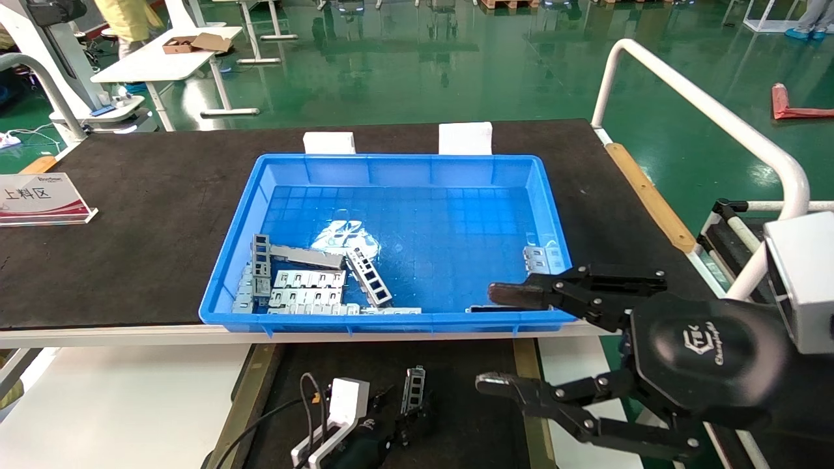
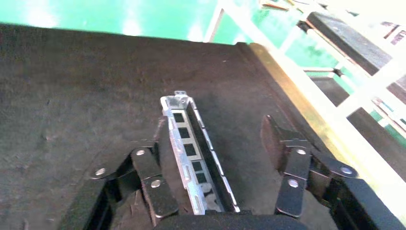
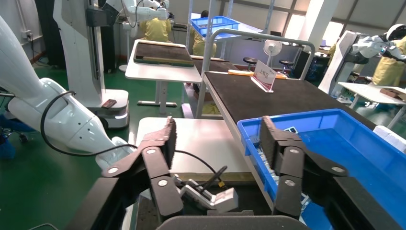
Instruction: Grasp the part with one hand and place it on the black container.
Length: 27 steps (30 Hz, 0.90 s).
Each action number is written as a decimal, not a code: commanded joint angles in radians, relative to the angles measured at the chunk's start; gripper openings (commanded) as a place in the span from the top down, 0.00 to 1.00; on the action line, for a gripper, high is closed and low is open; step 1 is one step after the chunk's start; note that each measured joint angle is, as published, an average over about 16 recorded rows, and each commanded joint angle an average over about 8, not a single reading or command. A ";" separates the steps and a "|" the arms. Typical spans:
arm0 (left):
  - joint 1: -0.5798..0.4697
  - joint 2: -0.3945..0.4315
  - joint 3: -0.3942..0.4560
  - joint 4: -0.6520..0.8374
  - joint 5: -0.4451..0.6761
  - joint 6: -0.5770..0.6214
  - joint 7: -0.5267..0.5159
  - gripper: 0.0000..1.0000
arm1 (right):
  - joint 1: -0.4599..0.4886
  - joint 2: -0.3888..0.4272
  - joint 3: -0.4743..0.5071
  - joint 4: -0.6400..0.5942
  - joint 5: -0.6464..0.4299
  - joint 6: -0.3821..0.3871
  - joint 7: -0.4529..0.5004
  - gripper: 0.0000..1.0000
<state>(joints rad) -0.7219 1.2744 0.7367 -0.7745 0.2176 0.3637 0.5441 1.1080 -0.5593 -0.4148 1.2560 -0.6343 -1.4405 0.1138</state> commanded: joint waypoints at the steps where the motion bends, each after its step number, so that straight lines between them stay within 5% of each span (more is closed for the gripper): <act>1: 0.010 -0.019 0.004 -0.011 0.007 0.028 0.010 0.00 | 0.000 0.000 0.000 0.000 0.000 0.000 0.000 0.00; 14: 0.043 -0.303 0.120 -0.306 0.056 0.132 -0.124 0.00 | 0.000 0.000 0.000 0.000 0.000 0.000 0.000 0.00; 27: 0.056 -0.522 0.133 -0.552 0.051 0.102 -0.210 0.00 | 0.000 0.000 0.000 0.000 0.000 0.000 0.000 0.00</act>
<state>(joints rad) -0.6682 0.7737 0.8707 -1.3037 0.2704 0.4706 0.3417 1.1080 -0.5593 -0.4149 1.2560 -0.6342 -1.4404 0.1138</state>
